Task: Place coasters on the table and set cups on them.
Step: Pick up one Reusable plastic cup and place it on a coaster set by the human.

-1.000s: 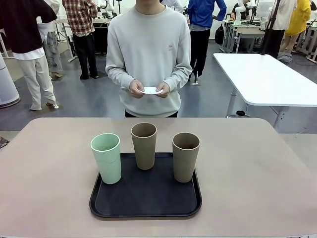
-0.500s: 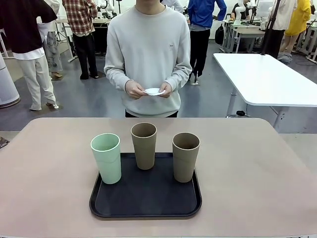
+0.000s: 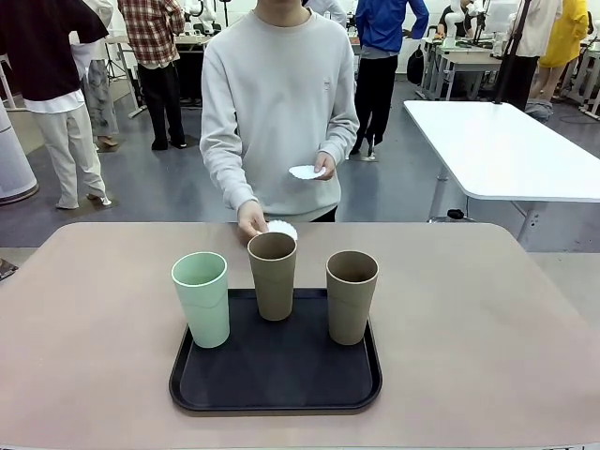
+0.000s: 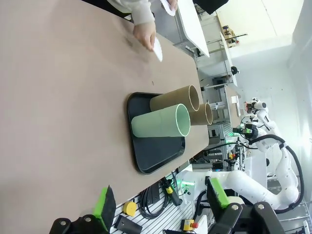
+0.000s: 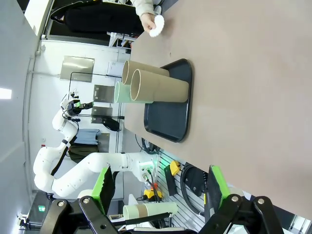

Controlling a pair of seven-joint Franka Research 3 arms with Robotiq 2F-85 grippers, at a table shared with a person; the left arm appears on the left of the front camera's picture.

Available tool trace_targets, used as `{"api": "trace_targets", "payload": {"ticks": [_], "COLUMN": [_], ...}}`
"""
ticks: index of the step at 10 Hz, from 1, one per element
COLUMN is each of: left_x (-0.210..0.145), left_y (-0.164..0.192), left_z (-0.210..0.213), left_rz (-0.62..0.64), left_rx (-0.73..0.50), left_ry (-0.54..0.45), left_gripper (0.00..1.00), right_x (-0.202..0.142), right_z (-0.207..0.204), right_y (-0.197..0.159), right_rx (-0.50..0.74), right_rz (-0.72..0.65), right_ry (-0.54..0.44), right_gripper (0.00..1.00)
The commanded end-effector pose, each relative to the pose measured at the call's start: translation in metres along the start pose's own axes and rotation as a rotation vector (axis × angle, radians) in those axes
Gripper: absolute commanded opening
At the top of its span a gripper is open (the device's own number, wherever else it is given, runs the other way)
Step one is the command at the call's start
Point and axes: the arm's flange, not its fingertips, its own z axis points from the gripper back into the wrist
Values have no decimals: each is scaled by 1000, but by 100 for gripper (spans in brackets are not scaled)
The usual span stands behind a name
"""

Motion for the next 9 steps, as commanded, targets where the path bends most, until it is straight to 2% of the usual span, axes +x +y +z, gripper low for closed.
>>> {"api": "trace_targets", "payload": {"ticks": [1,9], "left_x": [2,2], "left_y": [0,0], "left_z": [2,2], "left_rz": [-10,-10], "left_rx": [-15,-15], "left_ry": [-2,-2], "left_gripper": [100,100], "right_x": [3,3], "right_z": [1,1], "right_y": [0,0], "right_rx": [-3,-3], "right_rz": [1,1], "right_ry": [-14,-14], "right_gripper": [100,100]}}
